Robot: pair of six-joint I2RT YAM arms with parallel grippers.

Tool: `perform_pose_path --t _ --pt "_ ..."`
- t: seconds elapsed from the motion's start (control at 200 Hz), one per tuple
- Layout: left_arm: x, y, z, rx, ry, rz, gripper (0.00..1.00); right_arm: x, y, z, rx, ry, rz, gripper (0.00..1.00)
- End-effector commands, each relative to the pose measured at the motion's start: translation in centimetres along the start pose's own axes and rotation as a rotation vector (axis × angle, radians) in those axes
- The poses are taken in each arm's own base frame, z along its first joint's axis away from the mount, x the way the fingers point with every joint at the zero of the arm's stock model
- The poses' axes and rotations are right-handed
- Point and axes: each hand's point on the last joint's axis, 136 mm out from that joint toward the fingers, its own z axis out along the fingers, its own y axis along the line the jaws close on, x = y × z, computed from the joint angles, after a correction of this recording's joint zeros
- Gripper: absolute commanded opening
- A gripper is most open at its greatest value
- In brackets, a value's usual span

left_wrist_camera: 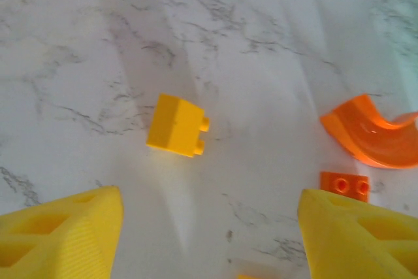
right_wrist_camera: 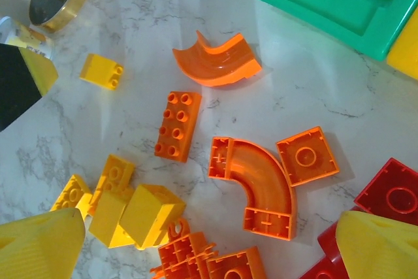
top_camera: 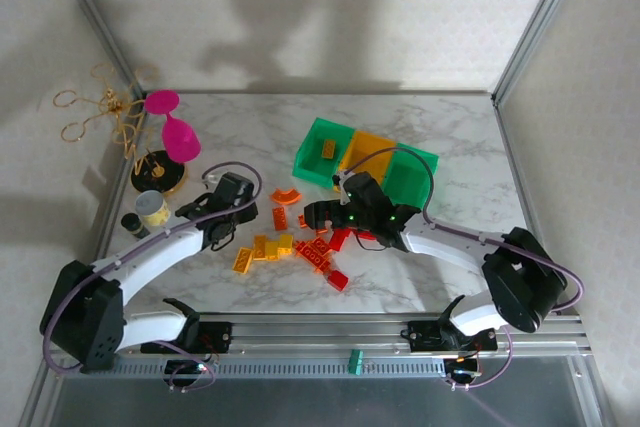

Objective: Sort the legos into containers by color
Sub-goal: Pick up the lego from the middle-left of the table.

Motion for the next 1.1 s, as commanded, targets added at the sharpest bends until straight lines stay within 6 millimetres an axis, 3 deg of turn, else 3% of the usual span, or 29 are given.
perform_pose_path --t 0.0,0.205,0.581,0.841,1.091 --pt "0.5 0.9 1.3 -0.063 0.019 0.014 0.71 -0.4 0.1 0.3 -0.002 -0.034 0.004 0.99" --pt "0.6 2.3 3.9 -0.099 0.033 -0.017 0.69 -0.4 -0.2 0.7 0.012 -0.032 0.004 0.99" --pt "0.2 1.0 8.0 -0.085 0.083 0.001 0.63 -0.2 -0.9 1.1 0.049 -0.026 0.001 0.99" --pt "1.3 1.1 9.2 -0.093 0.109 0.021 0.52 -0.2 -1.2 1.1 0.063 -0.027 0.0 0.99" --pt "1.9 0.8 8.7 -0.058 0.125 0.011 0.41 -0.7 -0.9 1.1 0.06 -0.037 0.0 0.99"
